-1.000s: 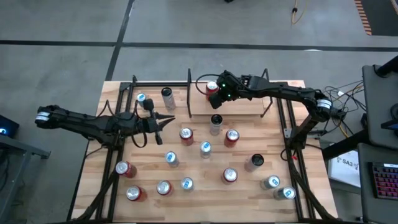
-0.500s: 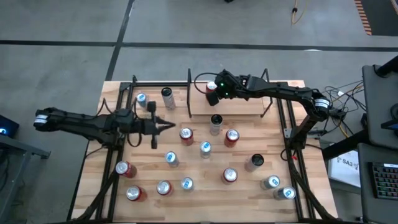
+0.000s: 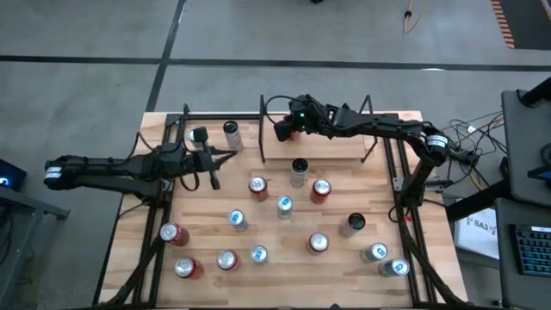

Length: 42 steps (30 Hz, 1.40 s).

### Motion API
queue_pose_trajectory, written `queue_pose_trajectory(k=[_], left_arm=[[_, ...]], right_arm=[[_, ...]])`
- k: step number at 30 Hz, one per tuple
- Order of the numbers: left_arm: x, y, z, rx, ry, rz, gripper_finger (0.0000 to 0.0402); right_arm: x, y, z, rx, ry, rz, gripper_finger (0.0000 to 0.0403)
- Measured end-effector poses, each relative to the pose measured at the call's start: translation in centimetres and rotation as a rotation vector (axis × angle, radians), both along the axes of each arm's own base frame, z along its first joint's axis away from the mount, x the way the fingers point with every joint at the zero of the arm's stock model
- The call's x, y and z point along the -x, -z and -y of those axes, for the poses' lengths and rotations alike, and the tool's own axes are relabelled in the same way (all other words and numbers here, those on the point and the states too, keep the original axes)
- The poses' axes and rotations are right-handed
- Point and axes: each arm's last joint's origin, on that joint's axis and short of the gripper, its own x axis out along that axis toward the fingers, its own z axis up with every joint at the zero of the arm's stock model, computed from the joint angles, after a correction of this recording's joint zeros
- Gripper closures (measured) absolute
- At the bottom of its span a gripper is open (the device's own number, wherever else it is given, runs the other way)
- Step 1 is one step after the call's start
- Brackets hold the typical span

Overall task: Place canned beverage on shelf
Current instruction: Put the orange soda can on the shelf

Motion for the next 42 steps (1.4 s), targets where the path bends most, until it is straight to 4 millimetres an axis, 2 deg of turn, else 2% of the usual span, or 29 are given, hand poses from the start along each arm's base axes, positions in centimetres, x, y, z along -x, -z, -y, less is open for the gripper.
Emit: queue_pose_trajectory(k=[11, 21, 28, 42], left_arm=[[-0.1, 0.3, -0.5, 0.003, -0.029, -0.011, 0.0402], [-0.1, 0.3, -0.6, 0.006, -0.030, -0.011, 0.0402], [-0.2, 0.3, -0.6, 0.006, -0.030, -0.011, 0.0402], [-0.2, 0.2, -0.6, 0.006, -0.030, -0.004, 0.0402]], right_arm=[[-0.6, 1.4, 0.3, -0.008, 0.018, -0.032, 0.0394], [0.0, 0.5, 0.3, 0.017, 0.040, -0.028, 0.0394], [0.6, 0.6, 1.5, 0.029, 0.093, -0.046, 0.0394], [-0.9, 2.5, 0.5, 0.011, 0.054, -0.088, 0.0394]])
